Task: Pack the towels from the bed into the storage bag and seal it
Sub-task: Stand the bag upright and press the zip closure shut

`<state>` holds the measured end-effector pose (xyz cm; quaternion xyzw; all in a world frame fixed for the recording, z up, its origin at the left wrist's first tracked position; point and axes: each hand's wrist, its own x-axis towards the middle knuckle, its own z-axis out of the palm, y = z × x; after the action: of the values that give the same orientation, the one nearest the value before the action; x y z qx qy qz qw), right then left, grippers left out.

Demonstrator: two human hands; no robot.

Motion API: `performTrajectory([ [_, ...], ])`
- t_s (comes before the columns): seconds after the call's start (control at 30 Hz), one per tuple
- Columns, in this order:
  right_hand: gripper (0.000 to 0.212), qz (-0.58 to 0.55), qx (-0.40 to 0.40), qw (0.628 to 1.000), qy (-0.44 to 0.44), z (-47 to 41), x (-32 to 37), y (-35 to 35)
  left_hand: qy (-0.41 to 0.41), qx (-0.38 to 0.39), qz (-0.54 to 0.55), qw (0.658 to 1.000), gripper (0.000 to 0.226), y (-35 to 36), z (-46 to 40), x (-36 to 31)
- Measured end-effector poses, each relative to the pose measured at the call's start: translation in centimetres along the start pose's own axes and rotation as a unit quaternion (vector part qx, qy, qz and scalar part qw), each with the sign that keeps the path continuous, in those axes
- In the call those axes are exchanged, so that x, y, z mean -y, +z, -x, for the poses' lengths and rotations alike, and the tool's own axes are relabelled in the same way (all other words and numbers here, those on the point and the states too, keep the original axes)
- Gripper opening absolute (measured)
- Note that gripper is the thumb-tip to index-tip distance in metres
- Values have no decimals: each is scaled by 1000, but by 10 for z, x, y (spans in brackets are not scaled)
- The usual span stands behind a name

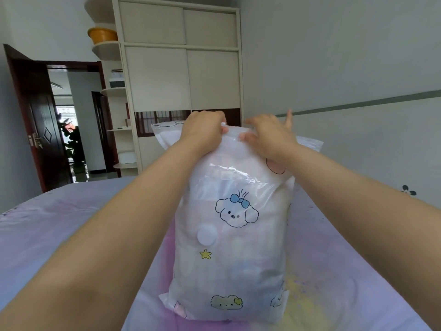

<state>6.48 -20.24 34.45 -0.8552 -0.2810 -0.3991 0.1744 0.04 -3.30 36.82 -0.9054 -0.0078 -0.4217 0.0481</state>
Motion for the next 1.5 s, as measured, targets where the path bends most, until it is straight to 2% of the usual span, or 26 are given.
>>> performTrajectory([
  [0.07,31,19,42,998,37,-1,7,3,16,-10,-14,1000,19,0,2,-2],
  [0.27,31,44,-12,996,79,9,-3,24,-17,-2,-56,998,18,2,12,32],
  [0.5,30,32,-25,996,84,5,-5,31,-87,-42,-5,995,19,1,29,71],
  [0.77,30,14,-19,991,132,4,-22,38,-180,-55,69,980,16,21,41,71],
  [0.87,31,12,-3,988,155,8,-34,41,-187,-54,123,973,18,31,45,64],
  [0.93,33,10,10,988,152,11,-39,44,-190,-59,164,966,25,36,45,51],
  [1.03,32,3,29,987,155,14,-40,47,-203,-75,201,955,51,46,44,24],
  [1.07,33,4,16,988,150,16,-39,46,-206,-85,197,955,56,51,45,15],
  [1.13,34,-13,-70,990,121,22,-32,39,-208,-108,161,959,60,61,48,1],
  [1.2,26,-66,-140,987,48,35,-17,29,-210,-123,158,957,60,69,49,-4],
  [1.27,28,-82,-106,990,-49,55,0,26,-206,-117,215,947,58,77,46,-3],
  [1.33,46,-60,-38,989,-131,80,14,35,-207,-107,276,933,57,83,42,0],
  [1.4,67,-9,52,986,-156,101,15,52,-221,-101,305,921,54,92,41,3],
  [1.5,85,73,164,975,-130,109,-1,81,-218,-77,317,920,49,109,50,-2],
])
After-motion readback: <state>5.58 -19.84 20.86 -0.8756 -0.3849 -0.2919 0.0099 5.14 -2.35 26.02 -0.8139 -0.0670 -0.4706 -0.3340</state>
